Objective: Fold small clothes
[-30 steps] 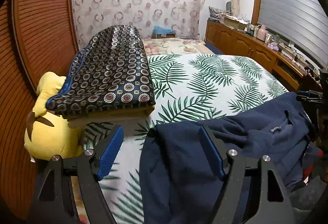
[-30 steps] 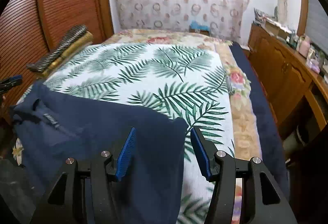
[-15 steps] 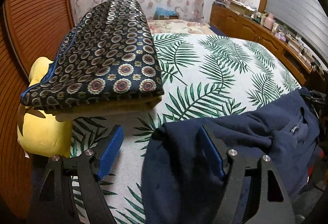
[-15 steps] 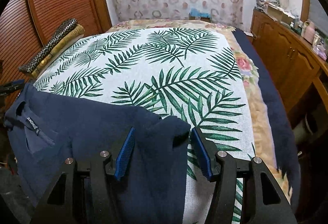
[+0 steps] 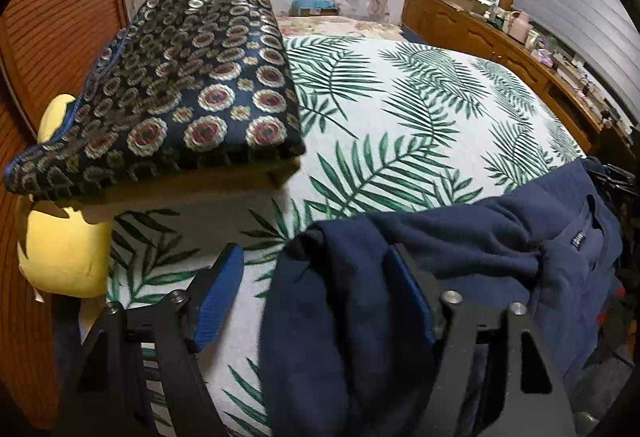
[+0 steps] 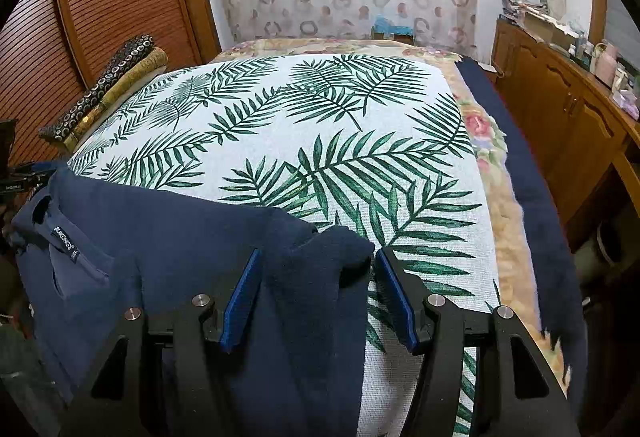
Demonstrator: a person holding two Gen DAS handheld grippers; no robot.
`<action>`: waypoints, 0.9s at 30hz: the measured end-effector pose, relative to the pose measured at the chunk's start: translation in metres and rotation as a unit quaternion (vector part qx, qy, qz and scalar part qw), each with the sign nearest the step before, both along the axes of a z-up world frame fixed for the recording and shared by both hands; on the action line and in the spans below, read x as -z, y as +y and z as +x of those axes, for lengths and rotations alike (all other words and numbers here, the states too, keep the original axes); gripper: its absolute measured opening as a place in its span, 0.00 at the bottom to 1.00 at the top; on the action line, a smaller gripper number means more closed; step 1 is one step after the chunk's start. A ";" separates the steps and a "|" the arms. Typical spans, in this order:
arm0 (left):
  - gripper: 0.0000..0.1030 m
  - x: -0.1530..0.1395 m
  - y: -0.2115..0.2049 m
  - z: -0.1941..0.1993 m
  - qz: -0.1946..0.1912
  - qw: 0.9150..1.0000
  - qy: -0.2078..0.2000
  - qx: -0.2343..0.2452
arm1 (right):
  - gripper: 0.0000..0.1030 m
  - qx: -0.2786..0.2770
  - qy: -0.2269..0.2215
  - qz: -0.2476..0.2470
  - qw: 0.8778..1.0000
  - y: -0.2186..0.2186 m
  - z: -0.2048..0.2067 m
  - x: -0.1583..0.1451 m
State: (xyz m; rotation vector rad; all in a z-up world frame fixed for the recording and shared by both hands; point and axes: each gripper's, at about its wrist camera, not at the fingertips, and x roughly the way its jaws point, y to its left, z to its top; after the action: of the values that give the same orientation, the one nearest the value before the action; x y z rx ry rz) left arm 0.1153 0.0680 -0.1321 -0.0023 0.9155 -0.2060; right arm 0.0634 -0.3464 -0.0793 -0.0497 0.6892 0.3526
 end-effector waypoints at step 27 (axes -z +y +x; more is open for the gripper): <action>0.06 -0.171 0.004 -0.152 -0.058 0.968 -0.244 0.001 | 0.13 -0.033 -0.190 0.037 0.981 -0.028 -0.189 -0.130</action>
State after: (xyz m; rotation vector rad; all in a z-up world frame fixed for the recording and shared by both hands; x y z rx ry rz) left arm -0.0367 0.0724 0.0389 -0.0564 0.4120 -0.2479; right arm -0.1257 -0.3748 0.0512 -0.0669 0.2960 0.4185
